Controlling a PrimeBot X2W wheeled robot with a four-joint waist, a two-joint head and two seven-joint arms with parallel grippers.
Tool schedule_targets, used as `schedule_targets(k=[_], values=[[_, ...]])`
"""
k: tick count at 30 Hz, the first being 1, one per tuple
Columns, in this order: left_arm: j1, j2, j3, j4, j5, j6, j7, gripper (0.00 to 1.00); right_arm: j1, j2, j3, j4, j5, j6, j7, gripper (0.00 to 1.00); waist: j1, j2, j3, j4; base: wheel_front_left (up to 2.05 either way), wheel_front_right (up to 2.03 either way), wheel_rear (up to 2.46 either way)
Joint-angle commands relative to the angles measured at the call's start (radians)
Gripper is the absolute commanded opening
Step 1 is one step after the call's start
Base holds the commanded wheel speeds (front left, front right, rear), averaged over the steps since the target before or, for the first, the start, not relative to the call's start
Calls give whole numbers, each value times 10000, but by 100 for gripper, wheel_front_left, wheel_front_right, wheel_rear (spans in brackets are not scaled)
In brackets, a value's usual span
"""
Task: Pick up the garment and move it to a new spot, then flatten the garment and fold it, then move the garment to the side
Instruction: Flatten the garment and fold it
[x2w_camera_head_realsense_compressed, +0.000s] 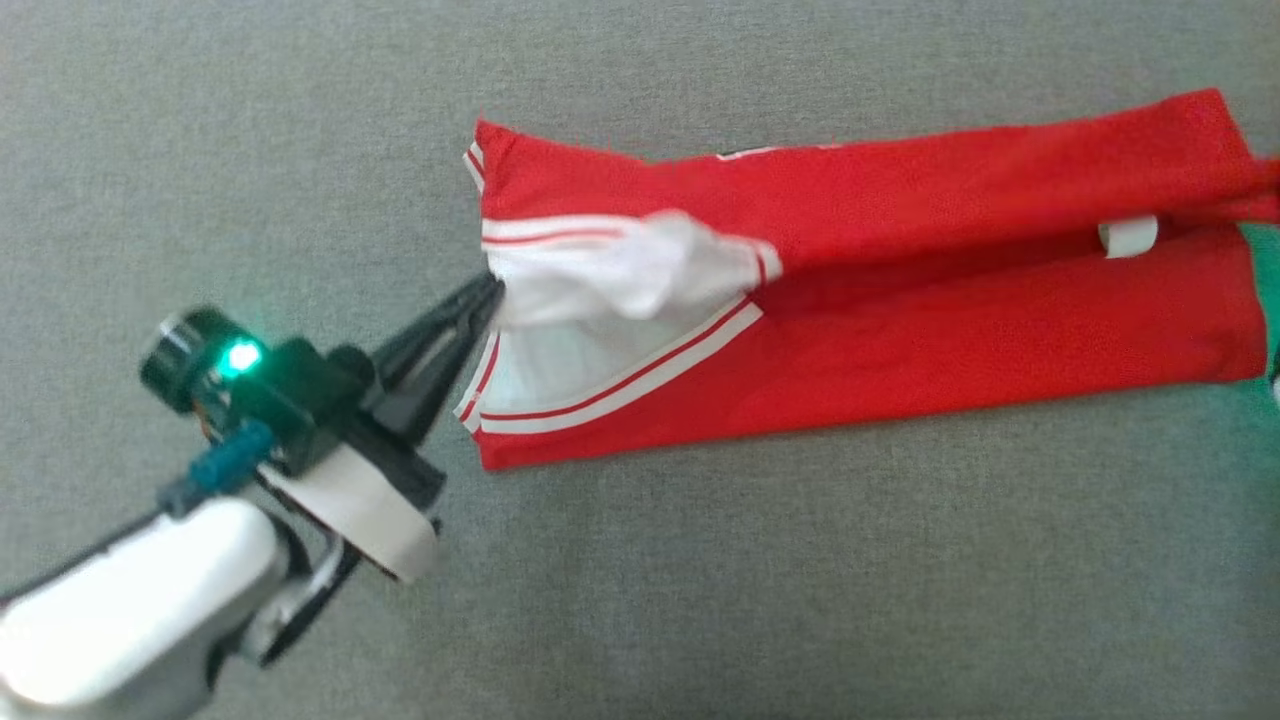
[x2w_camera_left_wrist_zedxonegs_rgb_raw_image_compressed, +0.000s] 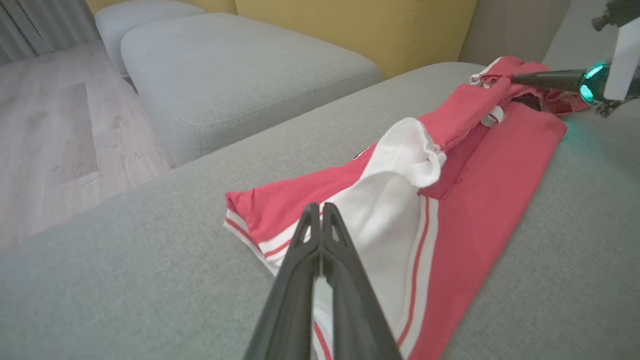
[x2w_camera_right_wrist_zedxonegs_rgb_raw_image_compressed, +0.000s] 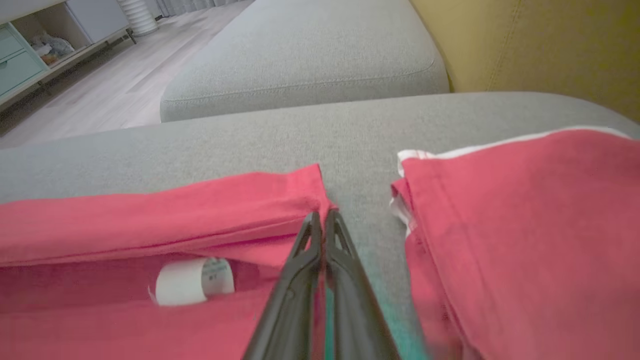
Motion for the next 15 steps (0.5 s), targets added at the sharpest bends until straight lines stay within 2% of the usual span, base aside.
schedule_targets(k=[1,3,4,5,6,7,11,15], values=[[-79,240,437,-190,-105,147,-183,0,488,-309,-164,-173,-127,-7,-136,0,0,-1,20,16,0,0,0],[242,111,425,-124,-216,293,-458,0,927,-153,-535,-298,-329,-7,-136,2,0,-1,37,29,0,0,0],[388,40,419,-55,-270,349,-590,0,1119,-72,-684,-322,-426,-7,-136,39,0,-1,44,34,0,0,0],[508,-42,428,45,-288,423,-747,0,1273,7,-826,-317,-544,-7,-136,100,0,-1,48,38,0,0,0],[622,-156,452,162,-302,524,-922,35,1387,89,-998,-320,-668,-7,-136,100,0,-1,50,41,0,0,0],[727,-285,473,298,-303,627,-1097,100,1494,185,-1213,-337,-780,-7,-136,100,0,-1,46,47,0,0,0],[1194,-1029,735,945,-280,1192,-1855,100,2202,657,-2374,-602,-1208,-7,-137,100,0,-1,-102,92,0,0,0],[1947,-2055,1681,1585,31,2096,-2217,100,3196,1384,-3727,-1129,-1770,-7,-137,100,0,-1,-393,125,0,0,0]])
